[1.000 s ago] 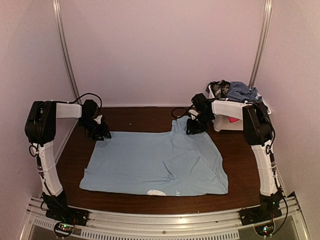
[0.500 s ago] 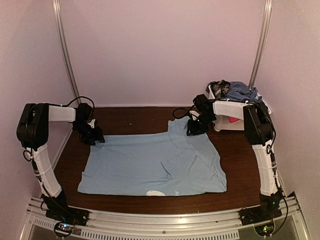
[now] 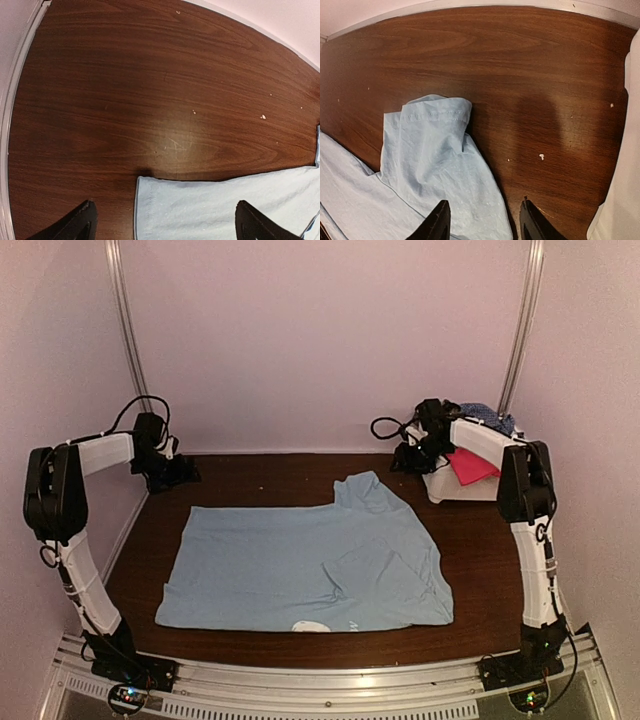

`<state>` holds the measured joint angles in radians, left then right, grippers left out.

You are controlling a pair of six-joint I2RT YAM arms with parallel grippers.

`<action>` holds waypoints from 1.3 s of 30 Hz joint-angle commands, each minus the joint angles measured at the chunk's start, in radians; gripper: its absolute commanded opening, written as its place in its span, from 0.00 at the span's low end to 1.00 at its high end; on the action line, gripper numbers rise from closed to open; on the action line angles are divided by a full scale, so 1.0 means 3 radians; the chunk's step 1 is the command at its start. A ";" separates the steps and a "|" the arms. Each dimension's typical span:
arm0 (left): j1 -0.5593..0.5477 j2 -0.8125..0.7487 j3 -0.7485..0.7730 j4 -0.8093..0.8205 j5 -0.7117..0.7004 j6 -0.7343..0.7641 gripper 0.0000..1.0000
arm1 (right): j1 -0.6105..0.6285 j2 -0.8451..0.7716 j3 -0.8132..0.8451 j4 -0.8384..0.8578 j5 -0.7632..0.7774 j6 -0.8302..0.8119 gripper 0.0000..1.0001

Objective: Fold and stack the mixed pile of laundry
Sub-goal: Adjust the 1/3-folded T-shirt at the center of the board, then pick up the 1/3-folded T-shirt from the center of the board.

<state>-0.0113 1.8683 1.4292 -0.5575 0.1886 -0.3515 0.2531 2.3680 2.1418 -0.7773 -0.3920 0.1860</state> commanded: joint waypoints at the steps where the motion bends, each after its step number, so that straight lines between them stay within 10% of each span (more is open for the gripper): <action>1: 0.0007 -0.0026 0.0041 0.0084 -0.0106 0.0133 0.98 | 0.0024 0.0265 0.0215 -0.0195 -0.0063 -0.0102 0.48; 25: 0.0007 0.0210 0.0087 -0.0012 -0.0155 0.0228 0.93 | 0.0397 0.0806 0.0495 -0.0426 0.0811 -0.0455 0.37; 32: 0.0203 0.0422 0.0217 -0.0119 0.0275 0.0373 0.91 | 0.0399 0.0879 0.0564 -0.0441 0.0731 -0.0410 0.00; 39: 0.0512 0.0455 0.0225 0.0026 0.0899 0.0577 0.84 | 0.0297 0.0641 0.0668 -0.0367 0.0611 -0.0262 0.00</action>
<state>0.0998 1.9953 1.4647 -0.5884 0.3241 -0.2398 0.3603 2.5767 2.3180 -0.8673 -0.1833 0.0738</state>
